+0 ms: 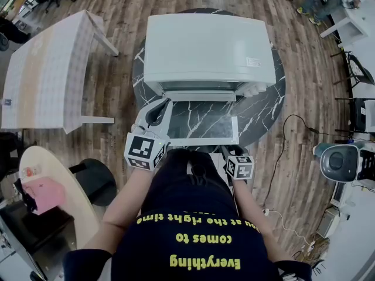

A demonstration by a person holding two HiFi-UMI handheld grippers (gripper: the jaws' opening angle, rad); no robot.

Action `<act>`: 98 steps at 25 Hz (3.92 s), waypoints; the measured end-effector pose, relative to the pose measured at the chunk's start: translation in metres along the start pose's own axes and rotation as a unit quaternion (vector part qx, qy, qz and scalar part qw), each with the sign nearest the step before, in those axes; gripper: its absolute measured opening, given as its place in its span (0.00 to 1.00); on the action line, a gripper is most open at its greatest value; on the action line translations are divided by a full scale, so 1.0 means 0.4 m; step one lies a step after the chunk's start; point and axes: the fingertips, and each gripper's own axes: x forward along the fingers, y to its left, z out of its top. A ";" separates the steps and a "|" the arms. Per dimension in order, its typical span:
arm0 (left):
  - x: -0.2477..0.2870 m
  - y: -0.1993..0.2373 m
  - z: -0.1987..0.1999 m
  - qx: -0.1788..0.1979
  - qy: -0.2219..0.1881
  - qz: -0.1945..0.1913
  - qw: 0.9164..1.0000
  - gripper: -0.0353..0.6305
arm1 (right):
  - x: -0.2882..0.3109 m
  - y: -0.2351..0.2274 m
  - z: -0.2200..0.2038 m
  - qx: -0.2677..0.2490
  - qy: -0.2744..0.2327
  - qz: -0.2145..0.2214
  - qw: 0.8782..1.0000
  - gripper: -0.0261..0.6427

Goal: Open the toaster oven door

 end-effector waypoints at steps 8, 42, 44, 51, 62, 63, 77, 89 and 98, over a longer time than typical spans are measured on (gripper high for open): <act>-0.002 0.003 0.000 -0.001 -0.003 0.001 1.000 0.05 | -0.029 -0.063 -0.030 0.006 0.011 -0.035 0.999 0.34; -0.053 0.019 0.168 0.012 -0.084 0.023 0.996 0.05 | -0.474 0.181 0.749 -0.138 -0.385 0.024 0.912 0.09; -0.058 0.016 0.185 0.015 -0.092 0.023 0.995 0.05 | -0.488 0.208 0.764 -0.141 -0.392 0.036 0.908 0.06; -0.080 0.003 0.243 0.021 -0.126 0.021 0.992 0.05 | -0.518 0.282 0.785 -0.161 -0.400 0.057 0.900 0.06; -0.093 -0.002 0.263 0.026 -0.134 0.022 0.990 0.05 | -0.498 0.320 0.762 -0.178 -0.390 0.057 0.902 0.06; -0.096 -0.005 0.266 0.026 -0.138 0.021 0.990 0.05 | -0.499 0.324 0.762 -0.178 -0.390 0.058 0.902 0.06; -0.095 -0.027 0.293 0.030 -0.157 0.004 0.987 0.05 | -0.491 0.361 0.766 -0.178 -0.392 0.069 0.900 0.06; -0.080 -0.032 0.289 0.023 -0.158 -0.003 0.987 0.05 | -0.487 0.353 0.770 -0.175 -0.393 0.067 0.900 0.06; -0.080 -0.030 0.278 0.023 -0.154 0.001 0.988 0.05 | -0.488 0.347 0.772 -0.175 -0.394 0.064 0.900 0.06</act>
